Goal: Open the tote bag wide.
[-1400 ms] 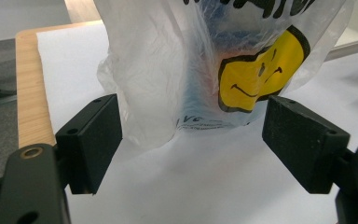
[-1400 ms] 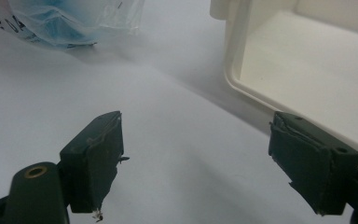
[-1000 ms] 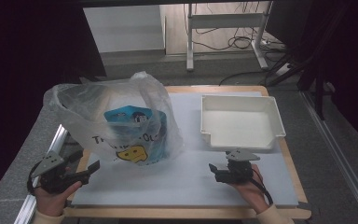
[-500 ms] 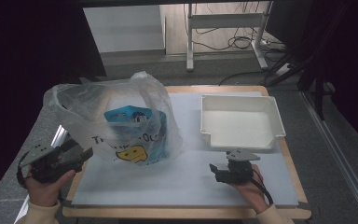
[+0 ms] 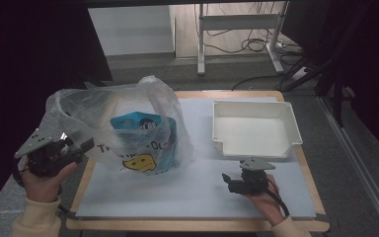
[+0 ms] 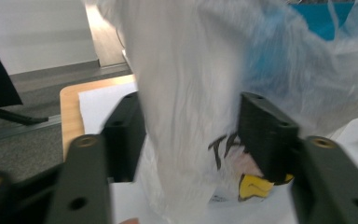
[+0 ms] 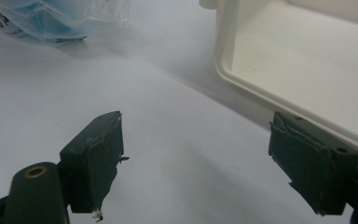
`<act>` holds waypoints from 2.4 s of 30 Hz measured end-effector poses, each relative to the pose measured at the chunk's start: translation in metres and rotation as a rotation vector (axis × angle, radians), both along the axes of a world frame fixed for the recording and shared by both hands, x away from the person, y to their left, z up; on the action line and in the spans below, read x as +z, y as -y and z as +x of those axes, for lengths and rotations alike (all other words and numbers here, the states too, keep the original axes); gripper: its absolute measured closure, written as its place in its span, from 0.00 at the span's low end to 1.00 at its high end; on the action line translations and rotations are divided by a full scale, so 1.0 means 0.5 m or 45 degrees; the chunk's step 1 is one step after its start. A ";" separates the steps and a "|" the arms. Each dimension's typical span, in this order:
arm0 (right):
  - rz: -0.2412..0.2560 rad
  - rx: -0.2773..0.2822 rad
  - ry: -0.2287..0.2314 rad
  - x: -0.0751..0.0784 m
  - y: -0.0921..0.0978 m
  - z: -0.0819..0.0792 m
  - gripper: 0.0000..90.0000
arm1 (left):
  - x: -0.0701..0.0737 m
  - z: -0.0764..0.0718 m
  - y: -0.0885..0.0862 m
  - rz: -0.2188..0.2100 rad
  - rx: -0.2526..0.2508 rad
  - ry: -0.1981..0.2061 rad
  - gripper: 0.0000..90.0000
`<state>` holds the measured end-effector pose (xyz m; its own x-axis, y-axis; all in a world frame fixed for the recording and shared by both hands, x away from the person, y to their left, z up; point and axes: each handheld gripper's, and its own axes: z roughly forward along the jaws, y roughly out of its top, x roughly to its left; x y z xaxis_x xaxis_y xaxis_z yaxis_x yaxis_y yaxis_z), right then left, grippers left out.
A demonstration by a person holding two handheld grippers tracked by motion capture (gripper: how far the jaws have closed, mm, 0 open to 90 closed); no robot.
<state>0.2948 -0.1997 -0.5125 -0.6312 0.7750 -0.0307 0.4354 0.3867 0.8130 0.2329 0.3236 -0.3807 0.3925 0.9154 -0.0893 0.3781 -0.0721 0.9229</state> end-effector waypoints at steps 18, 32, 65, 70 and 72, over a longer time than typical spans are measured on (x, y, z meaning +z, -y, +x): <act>0.010 0.009 -0.005 0.000 0.001 0.003 0.24 | 0.014 0.013 0.005 -0.049 -0.095 0.080 1.00; 0.037 0.084 0.129 0.056 -0.043 -0.001 0.28 | 0.004 0.018 -0.001 -0.095 -0.137 0.064 1.00; 0.241 0.261 0.207 0.258 -0.123 0.055 0.46 | 0.010 0.012 0.008 -0.118 -0.147 0.082 1.00; 0.247 0.274 0.223 0.280 -0.133 0.058 0.48 | 0.010 0.012 0.010 -0.120 -0.153 0.084 1.00; 0.244 0.280 0.228 0.289 -0.139 0.059 0.48 | 0.010 0.012 0.009 -0.125 -0.152 0.086 1.00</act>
